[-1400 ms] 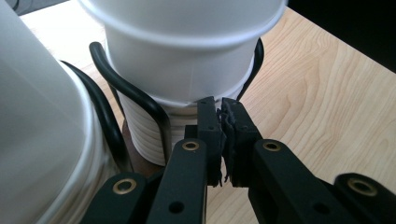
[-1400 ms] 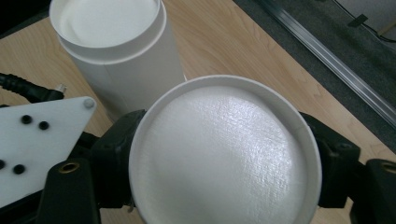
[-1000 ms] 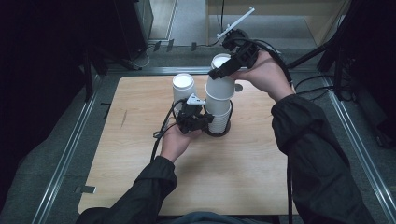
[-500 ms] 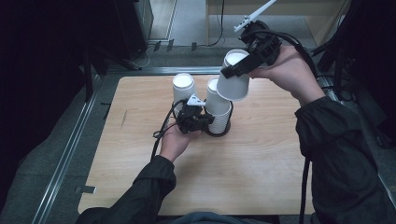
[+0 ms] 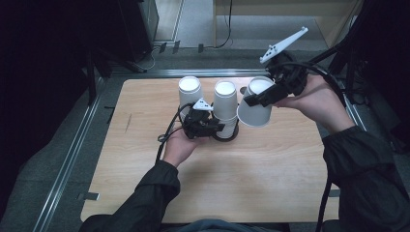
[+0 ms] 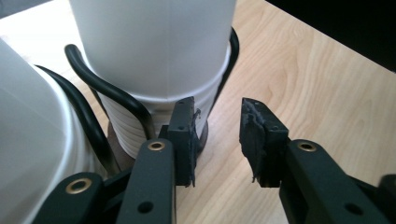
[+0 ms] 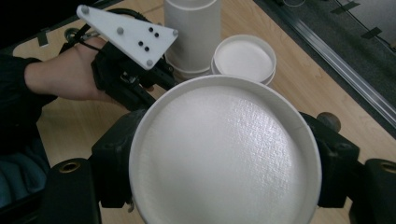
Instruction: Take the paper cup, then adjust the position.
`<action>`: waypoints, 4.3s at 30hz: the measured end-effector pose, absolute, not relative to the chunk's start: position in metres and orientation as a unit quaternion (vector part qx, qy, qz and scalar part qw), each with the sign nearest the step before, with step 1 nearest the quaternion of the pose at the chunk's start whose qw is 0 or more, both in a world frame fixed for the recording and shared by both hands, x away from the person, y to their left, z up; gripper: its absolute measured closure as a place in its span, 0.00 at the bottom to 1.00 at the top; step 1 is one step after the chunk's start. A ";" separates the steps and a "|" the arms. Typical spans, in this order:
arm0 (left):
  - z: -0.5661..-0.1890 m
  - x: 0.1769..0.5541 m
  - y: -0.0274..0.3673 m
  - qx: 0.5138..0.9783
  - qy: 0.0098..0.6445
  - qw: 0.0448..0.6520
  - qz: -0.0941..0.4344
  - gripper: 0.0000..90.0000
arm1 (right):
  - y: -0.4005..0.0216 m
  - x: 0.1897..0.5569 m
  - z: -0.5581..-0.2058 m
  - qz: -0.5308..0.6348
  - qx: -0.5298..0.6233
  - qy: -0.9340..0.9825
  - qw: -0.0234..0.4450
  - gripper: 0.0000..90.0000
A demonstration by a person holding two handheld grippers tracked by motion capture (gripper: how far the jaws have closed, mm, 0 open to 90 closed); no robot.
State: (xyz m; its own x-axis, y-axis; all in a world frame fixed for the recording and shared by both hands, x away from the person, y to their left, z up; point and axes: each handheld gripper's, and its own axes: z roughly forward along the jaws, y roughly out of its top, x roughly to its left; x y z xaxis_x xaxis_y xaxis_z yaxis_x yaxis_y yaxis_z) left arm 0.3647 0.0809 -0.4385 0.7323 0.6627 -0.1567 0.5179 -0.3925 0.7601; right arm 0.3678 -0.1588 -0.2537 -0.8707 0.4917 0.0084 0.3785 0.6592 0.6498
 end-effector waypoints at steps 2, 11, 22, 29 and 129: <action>-0.438 0.364 0.081 0.831 0.355 0.420 0.085 0.70 | -0.161 0.367 -0.258 0.337 0.242 0.906 0.082 0.28; -0.433 0.354 0.092 0.832 0.338 0.436 0.055 0.53 | -0.174 0.358 -0.302 0.337 0.242 0.907 0.068 0.28; -0.437 0.345 0.103 0.838 0.322 0.439 0.044 0.44 | -0.184 0.359 -0.355 0.348 0.254 0.901 0.056 0.28; -0.446 0.340 0.113 0.836 0.316 0.448 0.033 0.40 | -0.185 0.362 -0.396 0.347 0.272 0.897 0.044 0.28; -0.487 0.317 0.095 0.871 0.169 0.458 -0.052 0.13 | -0.129 0.327 -0.431 0.524 0.163 0.834 -0.055 0.29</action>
